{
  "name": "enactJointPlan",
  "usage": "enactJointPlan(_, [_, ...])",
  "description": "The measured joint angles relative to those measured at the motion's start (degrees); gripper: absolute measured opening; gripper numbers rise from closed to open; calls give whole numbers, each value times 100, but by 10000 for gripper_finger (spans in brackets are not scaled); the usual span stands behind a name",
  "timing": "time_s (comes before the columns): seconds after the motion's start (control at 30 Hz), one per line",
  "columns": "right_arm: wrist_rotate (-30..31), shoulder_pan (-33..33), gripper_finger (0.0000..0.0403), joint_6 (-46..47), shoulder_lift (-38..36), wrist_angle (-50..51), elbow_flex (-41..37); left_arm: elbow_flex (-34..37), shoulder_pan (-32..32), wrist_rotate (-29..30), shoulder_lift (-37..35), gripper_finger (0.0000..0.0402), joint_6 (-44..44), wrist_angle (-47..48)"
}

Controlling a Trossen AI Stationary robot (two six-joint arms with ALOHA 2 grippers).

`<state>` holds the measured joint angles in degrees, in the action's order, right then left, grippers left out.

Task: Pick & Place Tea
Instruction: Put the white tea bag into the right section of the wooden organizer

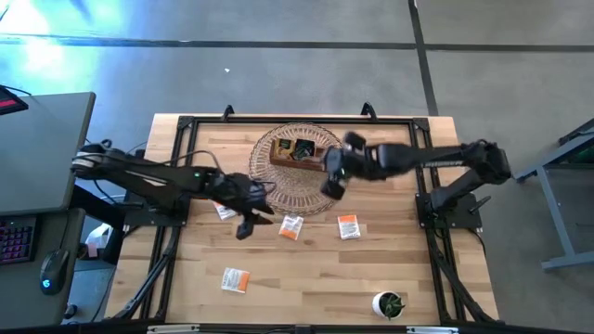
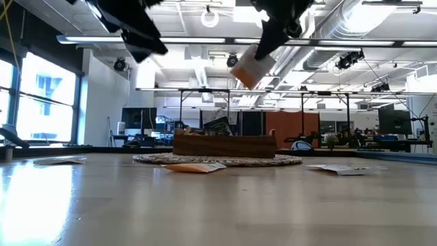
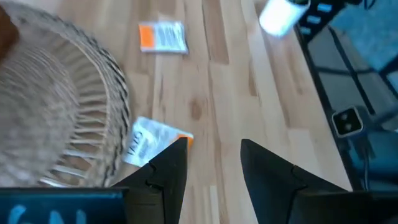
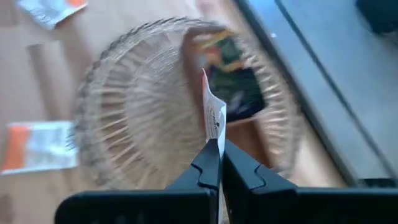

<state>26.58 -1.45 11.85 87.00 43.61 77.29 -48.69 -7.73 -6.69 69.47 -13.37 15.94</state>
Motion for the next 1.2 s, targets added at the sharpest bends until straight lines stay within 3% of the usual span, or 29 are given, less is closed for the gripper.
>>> enactJointPlan(0.17, [-407,-843,0,-532,565,802,589,-2,22,465,-434,147,1,223])
enactJointPlan(0.27, [-897,-1249,0,-1040,853,722,561,-2,20,743,-472,147,2,361])
enactJointPlan(0.5, [-1361,-1848,0,-1563,1310,418,499,0,21,1042,-441,147,0,799])
enactJointPlan(0.87, [-1907,-2115,4,-2019,1558,489,501,0,20,1229,-413,147,0,825])
enactJointPlan(1.2, [-1560,-2147,45,-2997,1630,431,501,0,20,1243,-413,147,-103,806])
